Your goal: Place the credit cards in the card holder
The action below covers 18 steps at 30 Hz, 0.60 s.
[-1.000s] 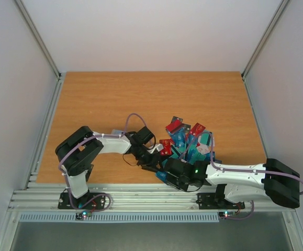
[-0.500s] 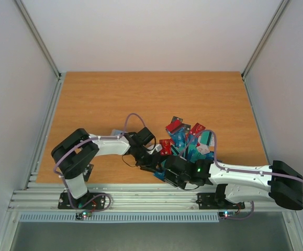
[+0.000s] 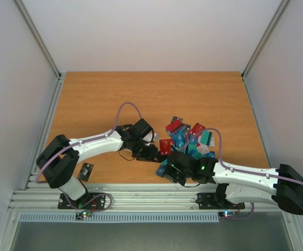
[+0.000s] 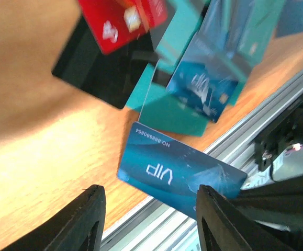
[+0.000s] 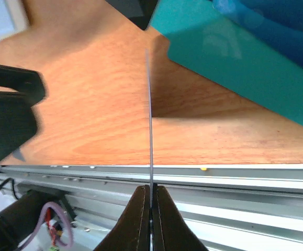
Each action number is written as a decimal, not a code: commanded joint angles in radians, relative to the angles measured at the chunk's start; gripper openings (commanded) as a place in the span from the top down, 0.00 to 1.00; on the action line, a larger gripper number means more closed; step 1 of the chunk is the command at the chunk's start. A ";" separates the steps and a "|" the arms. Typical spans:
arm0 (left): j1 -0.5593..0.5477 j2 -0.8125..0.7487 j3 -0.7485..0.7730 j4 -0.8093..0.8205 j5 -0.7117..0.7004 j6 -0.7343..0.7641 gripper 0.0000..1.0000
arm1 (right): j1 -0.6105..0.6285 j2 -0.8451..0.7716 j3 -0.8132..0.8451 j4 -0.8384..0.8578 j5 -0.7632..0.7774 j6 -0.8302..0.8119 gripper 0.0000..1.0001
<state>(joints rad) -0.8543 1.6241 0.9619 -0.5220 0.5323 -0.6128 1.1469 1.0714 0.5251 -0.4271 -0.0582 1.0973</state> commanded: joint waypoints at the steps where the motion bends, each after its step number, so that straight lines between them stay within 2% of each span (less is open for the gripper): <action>1: 0.029 -0.123 0.100 -0.131 -0.136 0.042 0.49 | -0.093 -0.067 0.030 -0.026 -0.072 -0.109 0.99; 5: 0.045 -0.221 0.158 -0.222 -0.228 0.015 0.47 | -0.201 -0.106 0.117 -0.092 -0.182 -0.212 0.99; 12: 0.053 -0.388 0.195 -0.326 -0.351 -0.166 0.46 | -0.437 -0.116 0.352 -0.240 -0.353 -0.397 0.99; 15: 0.053 -0.465 0.202 -0.312 -0.403 -0.274 0.45 | -0.520 -0.095 0.455 -0.243 -0.390 -0.427 0.99; 18: 0.053 -0.526 0.196 -0.249 -0.447 -0.380 0.45 | -0.540 -0.061 0.521 -0.202 -0.370 -0.418 0.99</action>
<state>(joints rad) -0.8062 1.1751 1.1324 -0.8120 0.1886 -0.8165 0.6338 0.9771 0.9611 -0.6304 -0.3828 0.7361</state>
